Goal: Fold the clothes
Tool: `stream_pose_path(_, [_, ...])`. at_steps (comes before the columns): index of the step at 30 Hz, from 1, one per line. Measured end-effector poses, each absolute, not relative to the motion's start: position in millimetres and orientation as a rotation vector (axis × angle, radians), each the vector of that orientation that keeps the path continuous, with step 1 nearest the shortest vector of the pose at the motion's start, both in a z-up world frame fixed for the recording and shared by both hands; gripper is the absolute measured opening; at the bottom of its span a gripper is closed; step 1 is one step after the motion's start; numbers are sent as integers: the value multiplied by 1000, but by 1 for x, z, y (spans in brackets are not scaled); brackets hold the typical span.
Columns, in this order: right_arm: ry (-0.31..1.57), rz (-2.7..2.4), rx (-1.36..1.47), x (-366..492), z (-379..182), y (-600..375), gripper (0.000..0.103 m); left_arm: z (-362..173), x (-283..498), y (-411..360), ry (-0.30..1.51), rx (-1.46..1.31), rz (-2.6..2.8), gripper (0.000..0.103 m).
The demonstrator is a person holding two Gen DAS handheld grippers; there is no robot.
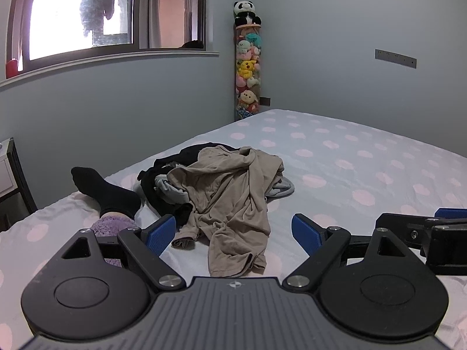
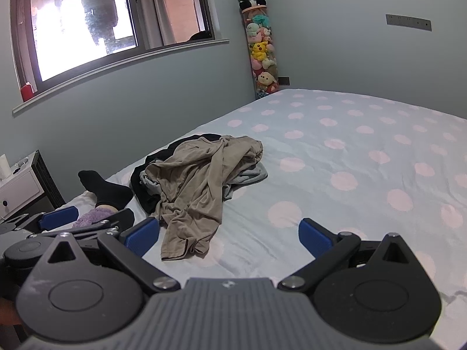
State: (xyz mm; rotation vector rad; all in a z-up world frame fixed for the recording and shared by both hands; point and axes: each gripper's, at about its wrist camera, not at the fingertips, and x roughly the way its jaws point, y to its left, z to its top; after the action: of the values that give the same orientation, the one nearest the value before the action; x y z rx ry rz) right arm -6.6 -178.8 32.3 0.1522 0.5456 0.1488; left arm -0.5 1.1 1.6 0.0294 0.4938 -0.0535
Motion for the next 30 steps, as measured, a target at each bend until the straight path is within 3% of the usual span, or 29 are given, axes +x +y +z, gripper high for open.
stream_pose_path(30, [538,150,176,-7,25,-183,102,-9,5,3,551,11,-60,87])
